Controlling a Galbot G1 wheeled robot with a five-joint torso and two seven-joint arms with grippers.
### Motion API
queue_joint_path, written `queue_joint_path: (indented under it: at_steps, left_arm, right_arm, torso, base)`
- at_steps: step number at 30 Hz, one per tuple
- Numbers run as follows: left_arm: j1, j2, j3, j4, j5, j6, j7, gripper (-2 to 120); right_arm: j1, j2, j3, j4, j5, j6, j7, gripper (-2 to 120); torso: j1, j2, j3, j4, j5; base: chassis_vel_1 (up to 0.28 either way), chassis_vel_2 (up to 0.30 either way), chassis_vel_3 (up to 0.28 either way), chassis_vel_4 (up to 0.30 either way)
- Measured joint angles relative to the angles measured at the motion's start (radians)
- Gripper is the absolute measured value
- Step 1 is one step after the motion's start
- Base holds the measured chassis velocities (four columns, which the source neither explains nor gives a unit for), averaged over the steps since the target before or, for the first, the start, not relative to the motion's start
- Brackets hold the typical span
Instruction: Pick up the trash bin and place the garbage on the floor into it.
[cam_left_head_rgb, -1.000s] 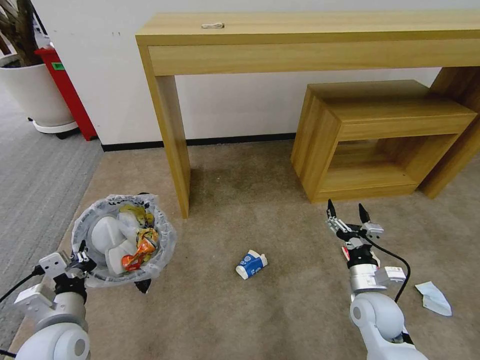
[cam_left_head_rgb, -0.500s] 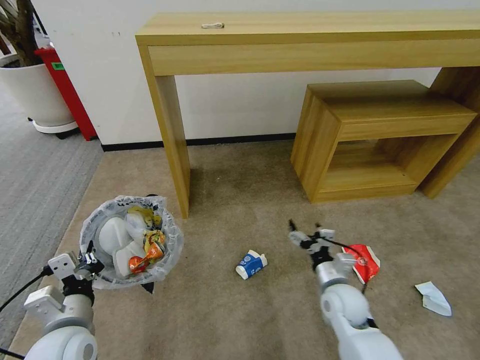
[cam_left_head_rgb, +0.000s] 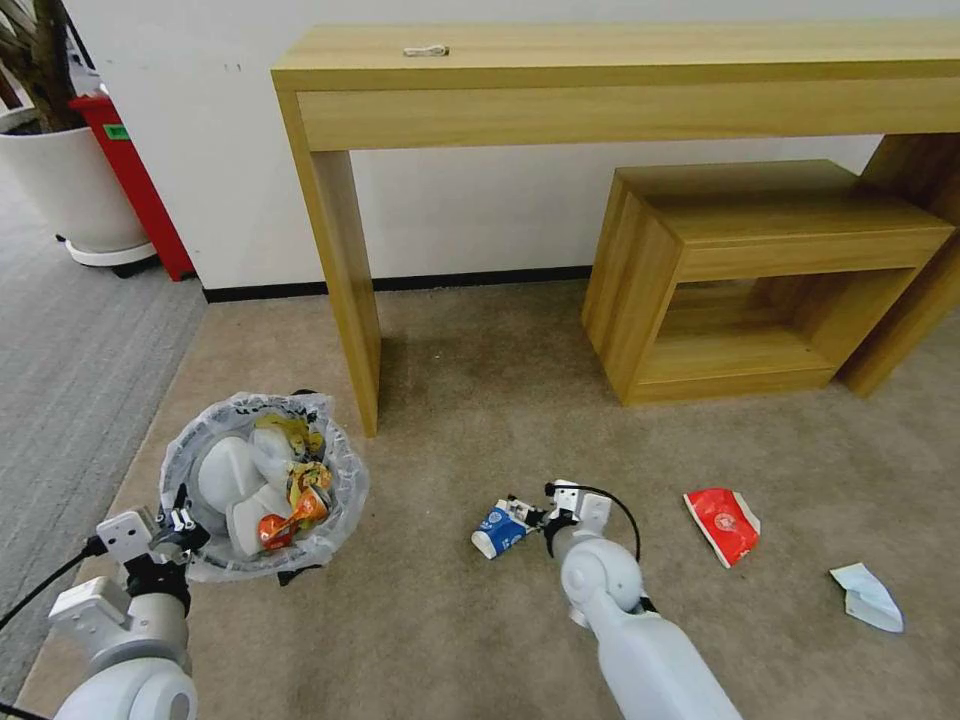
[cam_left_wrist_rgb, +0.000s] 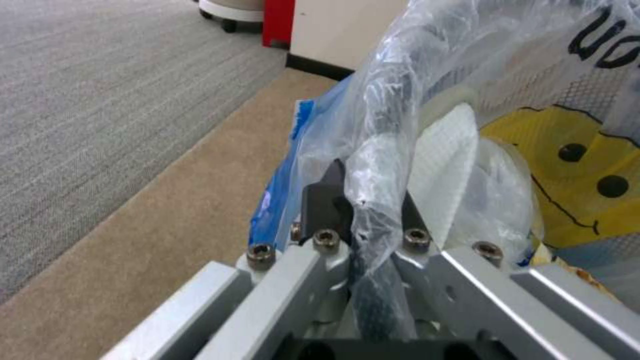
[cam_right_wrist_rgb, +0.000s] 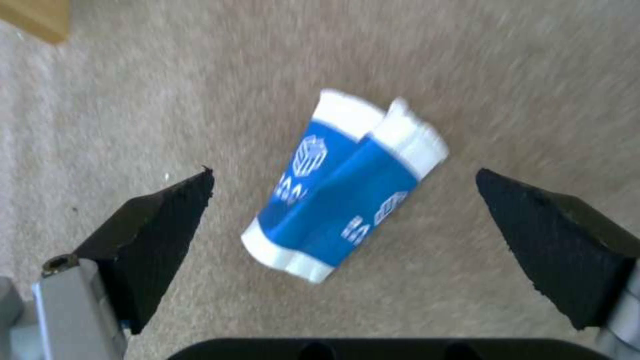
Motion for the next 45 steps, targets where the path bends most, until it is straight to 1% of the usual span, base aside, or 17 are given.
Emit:
queue_joint_path:
  at_steps: [4,6,11,12,13,14,17,18,21,32,33,34,37,38,41,42,45]
  left_arm:
    - [0.001,-0.002,0.006,0.001,0.004,-0.002,0.0,1]
    - [0.001,-0.003,0.007,0.002,0.004,-0.002,0.001,1]
    - [0.002,-0.003,0.007,0.005,0.004,-0.004,0.001,1]
    - [0.002,-0.003,0.007,0.006,0.003,-0.004,0.001,1]
    - [0.001,-0.002,0.006,0.007,0.002,-0.004,0.001,1]
    - [0.001,-0.002,0.006,0.007,0.002,-0.004,0.001,1]
    - [-0.002,0.0,0.004,0.008,-0.001,-0.004,0.001,1]
    - [-0.002,0.0,0.004,0.008,-0.001,-0.004,0.001,1]
    - [-0.004,0.002,0.004,0.011,-0.003,-0.004,0.002,1]
    - [-0.01,0.005,0.014,0.019,-0.003,-0.004,0.002,1]
    - [-0.01,0.005,0.014,0.02,-0.003,-0.004,0.002,1]
    - [-0.01,0.005,0.014,0.02,-0.003,-0.004,0.002,1]
    - [-0.011,0.006,0.015,0.021,-0.002,-0.003,0.002,1]
    - [-0.011,0.006,0.015,0.021,-0.002,-0.003,0.002,1]
    - [-0.011,0.005,0.015,0.021,-0.002,-0.002,0.001,1]
    - [-0.011,0.005,0.015,0.021,-0.002,-0.002,0.001,1]
    - [-0.009,0.002,0.018,0.018,-0.002,-0.002,0.0,1]
  right_arm:
    - [0.038,0.045,0.0,-0.08,0.025,-0.01,0.016,100]
    - [0.046,0.055,0.0,-0.094,0.025,-0.01,0.015,100]
    - [0.081,0.103,-0.001,-0.155,-0.013,-0.005,-0.001,100]
    - [0.086,0.108,0.0,-0.165,-0.021,-0.005,-0.004,98]
    - [0.093,0.113,0.001,-0.18,-0.04,-0.005,-0.011,92]
    - [0.093,0.113,0.001,-0.18,-0.04,-0.005,-0.011,92]
    - [0.104,0.116,0.006,-0.22,-0.071,-0.002,-0.026,79]
    - [0.104,0.116,0.006,-0.22,-0.071,-0.002,-0.026,79]
    - [0.107,0.115,0.013,-0.244,-0.087,-0.001,-0.036,66]
    - [0.131,0.125,0.055,-0.325,-0.135,0.021,-0.089,60]
    - [0.135,0.127,0.061,-0.335,-0.142,0.024,-0.096,56]
    - [0.135,0.127,0.061,-0.335,-0.142,0.024,-0.096,56]
    - [0.139,0.126,0.067,-0.355,-0.164,0.032,-0.112,41]
    - [0.139,0.126,0.067,-0.355,-0.164,0.032,-0.112,41]
    - [0.138,0.12,0.067,-0.356,-0.171,0.036,-0.118,28]
    - [0.138,0.12,0.067,-0.356,-0.171,0.036,-0.118,28]
    - [0.127,0.109,0.065,-0.342,-0.191,0.05,-0.122,13]
  torso:
    - [0.0,0.0,0.0,0.0,-0.0001]
    - [0.0,0.0,0.0,0.0,0.0]
    - [0.0,0.0,0.0,0.0,0.0]
    - [0.0,0.0,0.0,0.0,0.0]
    - [0.0,0.0,0.0,0.0,0.0]
    - [0.0,0.0,0.0,0.0,0.0]
    - [0.0,0.0,0.0,0.0,0.0]
    - [0.0,0.0,0.0,0.0,0.0]
    - [0.0,0.0,0.0,0.0,0.0]
    - [0.0,0.0,0.0,0.0,0.0001]
    - [0.0,0.0,0.0,0.0,0.0]
    - [0.0,0.0,0.0,0.0,0.0]
    - [0.0,0.0,0.0,0.0,0.0001]
    - [0.0,0.0,0.0,0.0,0.0001]
    - [0.0,0.0,0.0,0.0,0.0]
    - [0.0,0.0,0.0,0.0,0.0]
    - [0.0,0.0,0.0,0.0,0.0001]
  base:
    - [0.0,0.0,0.0,0.0]
    - [0.0,0.0,0.0,0.0]
    - [0.0,0.0,0.0,0.0]
    - [0.0,0.0,0.0,0.0]
    - [0.0,0.0,0.0,0.0]
    - [0.0,0.0,0.0,0.0]
    - [0.0,0.0,0.0,0.0]
    - [0.0,0.0,0.0,0.0]
    - [0.0,0.0,0.0,0.0]
    - [0.0,0.0,0.0,0.0]
    - [0.0,0.0,0.0,0.0]
    - [0.0,0.0,0.0,0.0]
    - [0.0,0.0,0.0,0.0]
    - [0.0,0.0,0.0,0.0]
    - [0.0,0.0,0.0,0.0]
    - [0.0,0.0,0.0,0.0]
    - [0.0,0.0,0.0,0.0]
